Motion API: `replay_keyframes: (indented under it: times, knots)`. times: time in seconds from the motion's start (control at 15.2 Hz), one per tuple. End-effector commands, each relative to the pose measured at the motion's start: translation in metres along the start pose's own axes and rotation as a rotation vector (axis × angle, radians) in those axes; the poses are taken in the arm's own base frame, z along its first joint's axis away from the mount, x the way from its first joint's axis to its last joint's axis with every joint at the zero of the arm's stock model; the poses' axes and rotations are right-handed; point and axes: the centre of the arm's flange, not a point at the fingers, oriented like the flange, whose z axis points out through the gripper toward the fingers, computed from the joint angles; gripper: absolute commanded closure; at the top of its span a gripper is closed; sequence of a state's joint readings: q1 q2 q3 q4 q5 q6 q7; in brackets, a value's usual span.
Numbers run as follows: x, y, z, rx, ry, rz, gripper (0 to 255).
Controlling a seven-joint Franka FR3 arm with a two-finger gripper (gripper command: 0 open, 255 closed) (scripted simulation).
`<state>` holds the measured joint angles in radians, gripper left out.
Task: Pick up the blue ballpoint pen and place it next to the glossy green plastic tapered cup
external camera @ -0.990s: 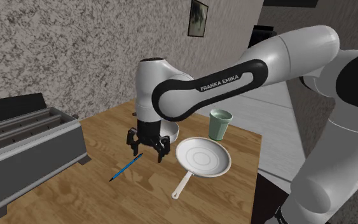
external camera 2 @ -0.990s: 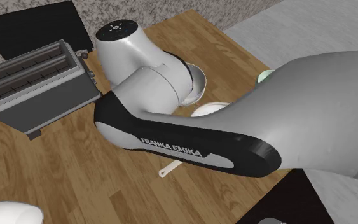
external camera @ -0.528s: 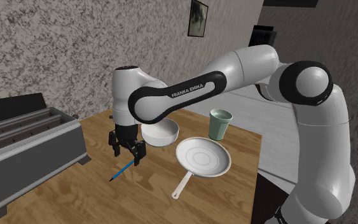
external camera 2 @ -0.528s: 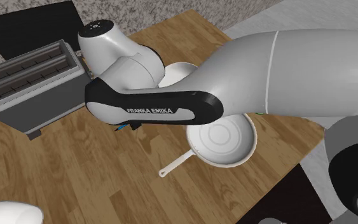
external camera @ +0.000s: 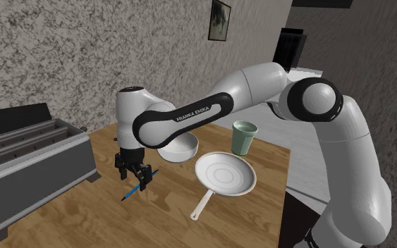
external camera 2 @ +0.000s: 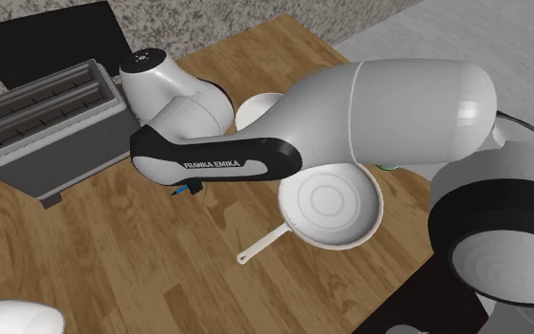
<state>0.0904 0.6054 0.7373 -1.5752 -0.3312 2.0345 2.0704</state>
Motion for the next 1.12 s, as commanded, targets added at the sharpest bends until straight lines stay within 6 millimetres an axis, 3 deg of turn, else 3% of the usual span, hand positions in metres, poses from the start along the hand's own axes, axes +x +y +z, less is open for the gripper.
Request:
replay_keyframes:
  times: [0.0, 0.53, 0.59, 1.06]
  knots:
    - [-0.0004, 0.0006, 0.0116, 0.0, 0.0, 0.0, 0]
    - [-0.0004, 0.0006, 0.0146, 0.0, 0.0, 0.0, 0]
    - [-0.0004, 0.0006, 0.0146, 0.0, 0.0, 0.0, 255]
    - [-0.0004, 0.0006, 0.0146, 0.0, 0.0, 0.0, 255]
